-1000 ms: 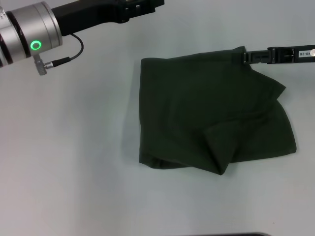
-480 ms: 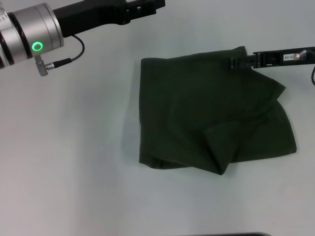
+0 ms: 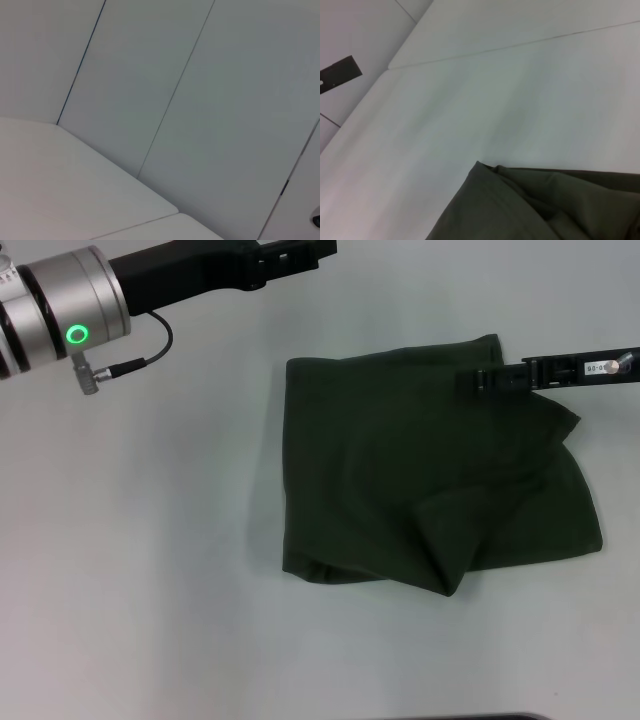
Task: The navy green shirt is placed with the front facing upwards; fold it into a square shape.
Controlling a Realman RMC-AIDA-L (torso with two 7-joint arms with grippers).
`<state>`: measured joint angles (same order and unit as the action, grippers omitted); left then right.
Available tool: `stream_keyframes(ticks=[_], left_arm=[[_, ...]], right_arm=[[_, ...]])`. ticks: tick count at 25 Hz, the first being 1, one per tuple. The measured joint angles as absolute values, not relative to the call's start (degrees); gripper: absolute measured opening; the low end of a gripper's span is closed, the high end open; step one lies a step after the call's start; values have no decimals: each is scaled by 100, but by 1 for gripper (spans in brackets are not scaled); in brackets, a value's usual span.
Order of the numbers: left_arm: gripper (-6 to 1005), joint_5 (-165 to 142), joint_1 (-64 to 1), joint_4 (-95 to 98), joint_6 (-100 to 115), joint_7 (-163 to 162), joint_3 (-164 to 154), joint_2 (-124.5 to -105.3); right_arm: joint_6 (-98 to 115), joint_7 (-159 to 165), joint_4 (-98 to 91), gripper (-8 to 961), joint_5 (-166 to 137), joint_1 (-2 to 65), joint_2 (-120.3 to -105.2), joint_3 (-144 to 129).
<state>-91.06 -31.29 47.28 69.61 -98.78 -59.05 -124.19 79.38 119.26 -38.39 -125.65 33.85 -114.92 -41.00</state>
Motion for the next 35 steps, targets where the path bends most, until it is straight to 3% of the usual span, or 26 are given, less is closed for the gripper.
stream_keyframes(ticks=[3,28,35], left_arm=[[915,-9106,-3129,4728,6961,-9878,-5906,-12420],[915,-9106,-3120,4729,6970,-9870,-5906,-12428],[915,-9106,-3129,4729,6962,-9825,-5906,-12428]], right_arm=[[7949,11908,-3863,771,-12536,3359,-11482,-4072],[7932,11873,-3859,740,-12533,3314,-11479,-4008],[7898,11927,-3830,479,-12516,3345,-11457,-4001]])
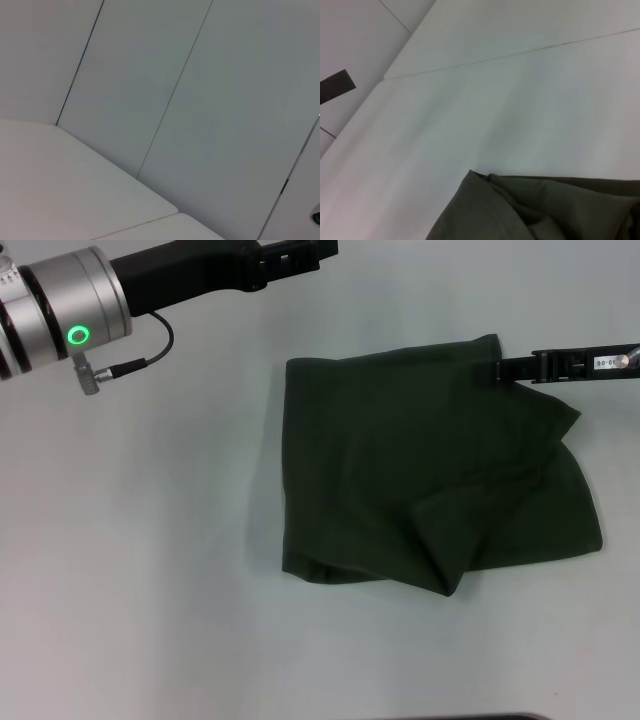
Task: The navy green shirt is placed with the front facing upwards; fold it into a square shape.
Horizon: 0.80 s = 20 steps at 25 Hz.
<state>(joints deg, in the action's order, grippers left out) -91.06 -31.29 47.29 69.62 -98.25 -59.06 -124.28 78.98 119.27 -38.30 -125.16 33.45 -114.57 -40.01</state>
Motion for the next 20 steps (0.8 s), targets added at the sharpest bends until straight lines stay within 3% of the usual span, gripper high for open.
stream_keyframes(ticks=[12,20], left_arm=[[915,-9106,-3115,4729,6952,-9810,-5906,-12428],[915,-9106,-3111,4729,6956,-9801,-5894,-12428]], right_arm=[[7948,11923,-3836,94,-12499,3377,-11471,-3999],[7981,11932,-3864,93,-12087,3412,-11427,-3999]])
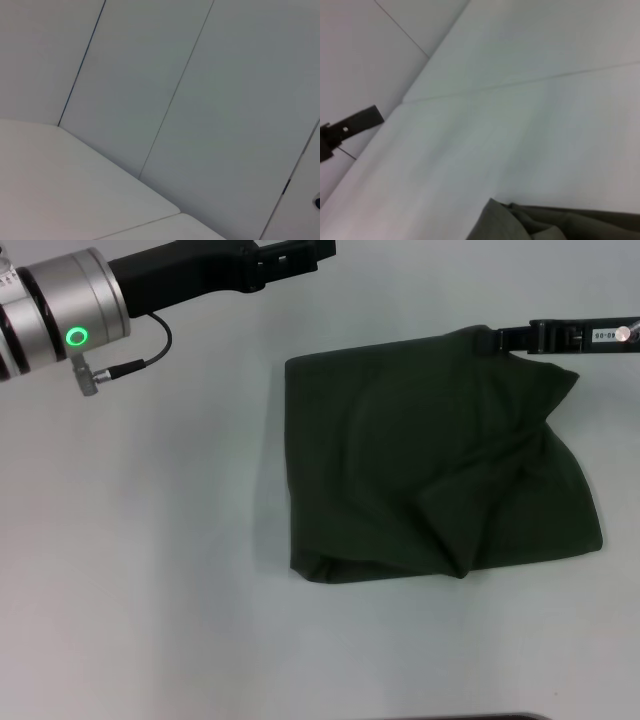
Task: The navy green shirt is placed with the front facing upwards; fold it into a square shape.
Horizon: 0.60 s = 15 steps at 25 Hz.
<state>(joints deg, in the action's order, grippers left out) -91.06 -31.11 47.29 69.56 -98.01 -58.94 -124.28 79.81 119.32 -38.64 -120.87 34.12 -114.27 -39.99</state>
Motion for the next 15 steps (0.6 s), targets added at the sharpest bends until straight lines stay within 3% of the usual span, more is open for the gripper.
stream_keyframes(ticks=[15], left_arm=[[915,-9106,-3093,4729,6968,-9799,-5869,-12428]], right_arm=[[7805,12173,-3806,144,-12115,3671,-11373,-4064]])
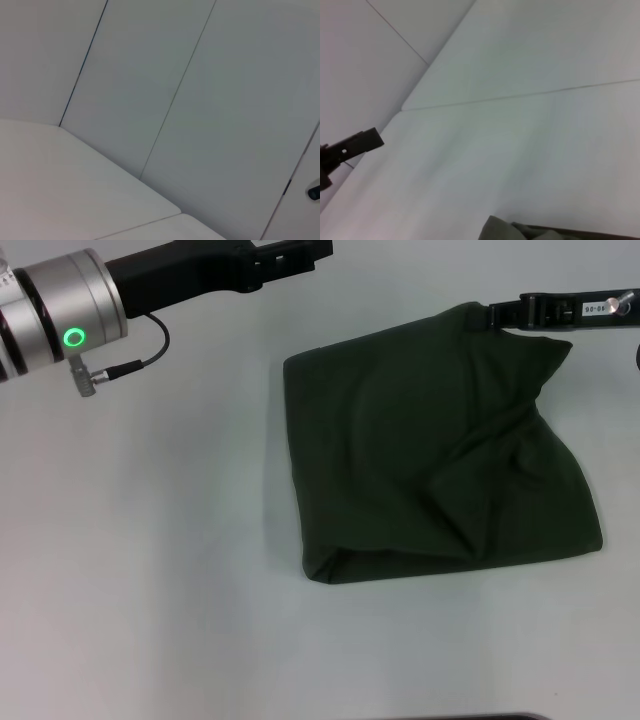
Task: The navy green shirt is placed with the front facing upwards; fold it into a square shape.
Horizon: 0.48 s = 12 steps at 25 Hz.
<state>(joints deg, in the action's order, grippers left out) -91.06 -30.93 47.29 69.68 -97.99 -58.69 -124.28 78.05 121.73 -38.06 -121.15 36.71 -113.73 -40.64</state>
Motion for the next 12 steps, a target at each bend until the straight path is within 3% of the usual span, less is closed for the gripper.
stream_keyframes(ticks=[12], left_arm=[[915,-9106,-3119,4658,6970,-9799,-5889,-12423]], right_arm=[[7404,12181,-3635,184,-12432,3649,-11424,-4077]])
